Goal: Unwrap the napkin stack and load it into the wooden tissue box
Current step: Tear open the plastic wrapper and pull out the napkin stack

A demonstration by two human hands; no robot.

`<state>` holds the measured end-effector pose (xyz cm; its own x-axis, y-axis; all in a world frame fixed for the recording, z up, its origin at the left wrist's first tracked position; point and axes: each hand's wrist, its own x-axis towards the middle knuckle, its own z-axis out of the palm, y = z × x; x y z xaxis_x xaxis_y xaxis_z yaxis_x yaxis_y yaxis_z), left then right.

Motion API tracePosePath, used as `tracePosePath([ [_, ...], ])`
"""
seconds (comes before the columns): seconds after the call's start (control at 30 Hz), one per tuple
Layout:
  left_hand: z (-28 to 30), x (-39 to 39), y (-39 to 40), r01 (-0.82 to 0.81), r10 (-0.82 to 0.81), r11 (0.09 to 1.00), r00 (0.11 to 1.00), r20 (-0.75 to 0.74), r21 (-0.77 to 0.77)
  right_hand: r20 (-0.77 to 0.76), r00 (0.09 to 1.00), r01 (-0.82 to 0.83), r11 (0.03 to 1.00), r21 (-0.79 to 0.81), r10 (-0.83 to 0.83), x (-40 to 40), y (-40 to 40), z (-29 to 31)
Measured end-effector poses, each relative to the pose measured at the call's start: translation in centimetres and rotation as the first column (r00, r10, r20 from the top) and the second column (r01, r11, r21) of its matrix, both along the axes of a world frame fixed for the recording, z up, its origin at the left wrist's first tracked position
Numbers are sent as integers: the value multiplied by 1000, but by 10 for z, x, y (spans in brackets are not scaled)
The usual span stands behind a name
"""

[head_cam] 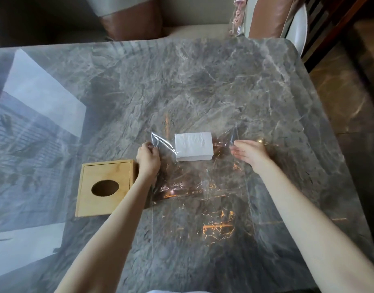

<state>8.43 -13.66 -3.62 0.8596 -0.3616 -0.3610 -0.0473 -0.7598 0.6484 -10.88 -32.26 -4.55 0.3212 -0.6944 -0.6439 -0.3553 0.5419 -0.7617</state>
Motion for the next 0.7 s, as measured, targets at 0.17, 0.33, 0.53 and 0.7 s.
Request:
tracePosePath([
  [0.17,1,-8,-3,-15,17,999,999,51,-44,18,999,-33,999,14,33,-8,2,7],
  [0.33,11,-19,8,-48,63,986,994,86,-160,66,998,23,995,-96,-17,-25,9,13],
  [0.53,30,-34,26,-14,52,952,992,115,-305,262,959,126,991,-46,-110,-47,31,31],
  [0.7,41,-40,45,-7,40,917,996,75,-398,347,936,91,993,-71,-61,-60,41,45],
])
